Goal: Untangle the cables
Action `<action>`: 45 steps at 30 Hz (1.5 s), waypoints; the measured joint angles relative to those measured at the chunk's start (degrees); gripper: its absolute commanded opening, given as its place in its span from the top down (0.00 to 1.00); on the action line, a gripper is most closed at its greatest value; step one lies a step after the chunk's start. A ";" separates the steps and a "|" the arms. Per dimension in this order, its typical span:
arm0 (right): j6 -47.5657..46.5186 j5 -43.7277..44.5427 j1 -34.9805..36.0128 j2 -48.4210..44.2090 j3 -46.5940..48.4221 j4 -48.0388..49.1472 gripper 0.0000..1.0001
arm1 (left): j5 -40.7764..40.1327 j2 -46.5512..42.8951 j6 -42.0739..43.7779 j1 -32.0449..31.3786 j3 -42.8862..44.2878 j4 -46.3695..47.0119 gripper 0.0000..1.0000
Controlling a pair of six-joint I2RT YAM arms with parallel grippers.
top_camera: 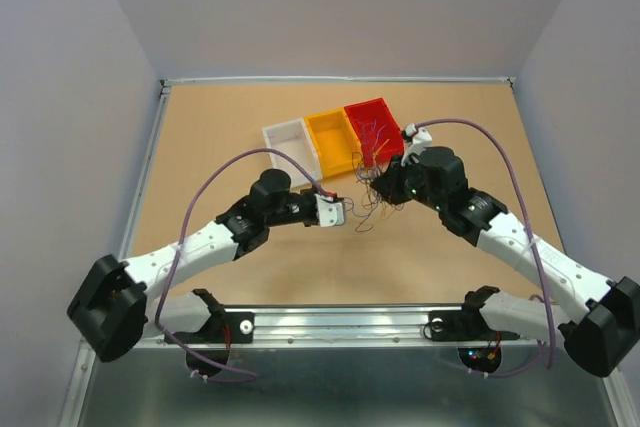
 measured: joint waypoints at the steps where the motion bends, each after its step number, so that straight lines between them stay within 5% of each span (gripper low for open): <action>1: 0.63 0.46 0.00 -2.14 -1.64 -0.09 0.67 | 1.27 -2.93 -0.50 -0.02 1.14 -2.29 1.00; 3: 1.20 0.94 0.00 -5.79 -3.72 -1.20 0.45 | 3.21 -7.23 -0.94 0.00 3.48 -4.90 1.00; 4: 1.40 1.16 0.00 -8.92 -4.66 -2.71 0.25 | 5.18 -9.62 -1.18 -0.02 5.18 -7.04 1.00; 7: 1.73 3.28 0.00 -16.13 -5.16 -6.64 0.02 | 9.99 -14.27 -1.18 -0.02 9.01 -11.67 1.00; 9: 1.49 4.66 0.00 -20.57 -5.16 -8.52 0.02 | 12.00 -15.96 -1.18 -0.09 9.84 -13.33 1.00; 15: -2.19 1.18 0.00 -28.17 -5.14 -9.53 0.07 | 15.34 -17.00 -1.20 -0.07 9.81 -18.73 1.00; 23: -8.13 -16.61 0.09 -13.60 -5.35 -0.90 0.20 | 18.60 -17.31 -3.41 -0.07 13.27 -22.58 1.00; 31: -9.09 -26.29 2.03 -3.91 -6.73 16.57 0.25 | 18.60 -13.31 -7.34 -0.09 34.36 -27.32 1.00; 37: -9.16 -26.05 5.86 6.43 -9.99 25.62 0.52 | 17.35 -7.74 -12.85 -0.09 48.85 -28.98 1.00; 40: -9.33 -23.98 7.89 10.86 -10.60 25.83 0.75 | 16.13 -5.31 -15.52 -0.07 55.19 -29.92 1.00; 45: -8.94 -17.11 8.92 9.75 -12.59 26.05 0.75 | 8.20 -4.00 -18.56 -0.09 64.24 -30.67 1.00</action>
